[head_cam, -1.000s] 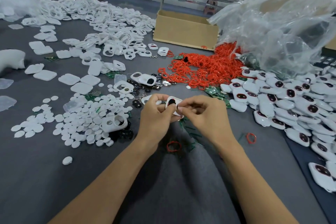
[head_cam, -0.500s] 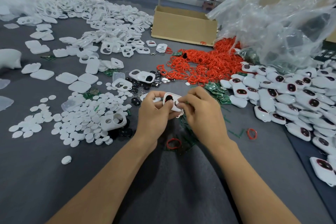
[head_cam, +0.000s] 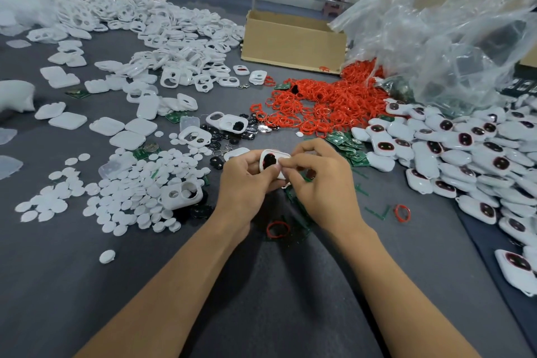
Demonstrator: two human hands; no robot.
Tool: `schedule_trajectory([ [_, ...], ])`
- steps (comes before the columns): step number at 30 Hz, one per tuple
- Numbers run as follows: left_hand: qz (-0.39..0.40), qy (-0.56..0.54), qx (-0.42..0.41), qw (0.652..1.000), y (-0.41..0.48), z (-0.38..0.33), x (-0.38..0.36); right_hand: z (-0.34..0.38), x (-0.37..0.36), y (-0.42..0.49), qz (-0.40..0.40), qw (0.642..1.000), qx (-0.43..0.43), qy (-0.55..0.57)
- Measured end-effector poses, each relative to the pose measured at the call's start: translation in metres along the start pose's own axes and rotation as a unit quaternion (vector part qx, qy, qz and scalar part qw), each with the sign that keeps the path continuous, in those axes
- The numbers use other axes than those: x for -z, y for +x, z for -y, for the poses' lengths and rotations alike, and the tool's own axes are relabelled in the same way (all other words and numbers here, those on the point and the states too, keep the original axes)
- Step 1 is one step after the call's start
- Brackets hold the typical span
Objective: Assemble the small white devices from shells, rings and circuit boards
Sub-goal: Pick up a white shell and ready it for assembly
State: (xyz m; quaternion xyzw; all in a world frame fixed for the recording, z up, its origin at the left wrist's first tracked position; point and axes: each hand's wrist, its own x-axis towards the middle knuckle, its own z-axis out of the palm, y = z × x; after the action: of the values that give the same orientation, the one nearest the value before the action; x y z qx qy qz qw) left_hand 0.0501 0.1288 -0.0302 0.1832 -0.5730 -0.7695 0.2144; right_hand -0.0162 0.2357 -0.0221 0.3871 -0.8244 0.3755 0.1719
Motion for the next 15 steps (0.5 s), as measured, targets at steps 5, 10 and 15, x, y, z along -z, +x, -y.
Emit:
schedule_trajectory([
  [5,-0.011,0.004,-0.001,1.0,-0.0003,-0.0003,-0.0005,0.0051,0.0009,-0.0007,-0.003,0.992,-0.075,0.102],
  [10,-0.022,-0.002,-0.005,1.0,-0.0014,-0.0012,-0.0016,0.0079,0.0045,0.0015,-0.002,0.949,-0.197,0.244],
  [15,-0.009,-0.005,-0.003,1.0,-0.0032,-0.0031,-0.0007,0.0073,0.0053,0.0032,0.042,0.935,-0.224,0.273],
])
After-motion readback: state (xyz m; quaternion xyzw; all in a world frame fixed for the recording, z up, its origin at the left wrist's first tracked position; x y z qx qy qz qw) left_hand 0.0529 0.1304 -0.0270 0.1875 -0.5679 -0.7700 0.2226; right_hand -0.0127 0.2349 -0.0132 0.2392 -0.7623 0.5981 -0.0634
